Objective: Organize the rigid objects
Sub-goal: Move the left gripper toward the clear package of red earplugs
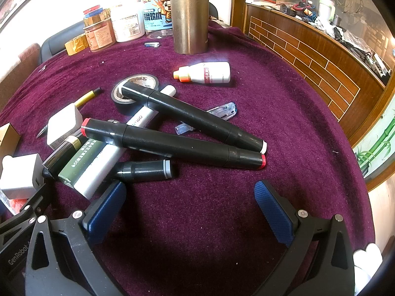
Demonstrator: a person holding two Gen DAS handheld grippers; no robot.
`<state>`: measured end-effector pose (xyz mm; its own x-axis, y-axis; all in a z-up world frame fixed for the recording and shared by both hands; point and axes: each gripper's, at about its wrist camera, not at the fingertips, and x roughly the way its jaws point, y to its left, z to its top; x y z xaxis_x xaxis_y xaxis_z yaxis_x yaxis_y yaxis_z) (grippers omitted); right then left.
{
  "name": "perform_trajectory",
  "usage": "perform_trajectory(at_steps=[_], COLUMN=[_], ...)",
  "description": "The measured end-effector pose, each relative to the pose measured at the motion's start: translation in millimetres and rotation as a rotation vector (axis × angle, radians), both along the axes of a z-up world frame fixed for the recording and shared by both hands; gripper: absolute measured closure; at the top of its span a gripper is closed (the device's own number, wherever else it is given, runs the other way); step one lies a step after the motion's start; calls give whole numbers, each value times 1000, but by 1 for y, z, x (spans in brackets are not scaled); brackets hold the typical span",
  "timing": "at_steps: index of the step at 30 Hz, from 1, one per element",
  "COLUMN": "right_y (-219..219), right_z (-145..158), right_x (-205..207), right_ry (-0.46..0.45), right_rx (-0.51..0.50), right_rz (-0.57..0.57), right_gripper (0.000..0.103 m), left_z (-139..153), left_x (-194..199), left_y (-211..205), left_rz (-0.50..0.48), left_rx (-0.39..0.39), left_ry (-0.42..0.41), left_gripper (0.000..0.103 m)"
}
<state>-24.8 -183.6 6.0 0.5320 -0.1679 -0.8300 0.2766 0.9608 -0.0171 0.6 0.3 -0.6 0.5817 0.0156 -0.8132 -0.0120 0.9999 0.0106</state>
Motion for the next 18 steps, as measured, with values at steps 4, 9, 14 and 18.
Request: perform_trajectory(at_steps=[4, 9, 14, 18], right_y=[0, 0, 1, 1], right_z=[0, 0, 0, 0], right_x=[0, 2, 3, 3], right_ry=[0, 1, 0, 0], right_rx=[0, -3, 0, 0], right_rz=[0, -1, -3, -3], right_gripper=[0, 0, 0, 0], left_z=[1, 1, 1, 1], left_x=[0, -4, -5, -7], left_y=[1, 3, 3, 4], left_rz=[-19, -77, -78, -78], left_rx=[-2, -1, -3, -1], left_ry=[31, 23, 23, 23], left_gripper=[1, 1, 1, 1])
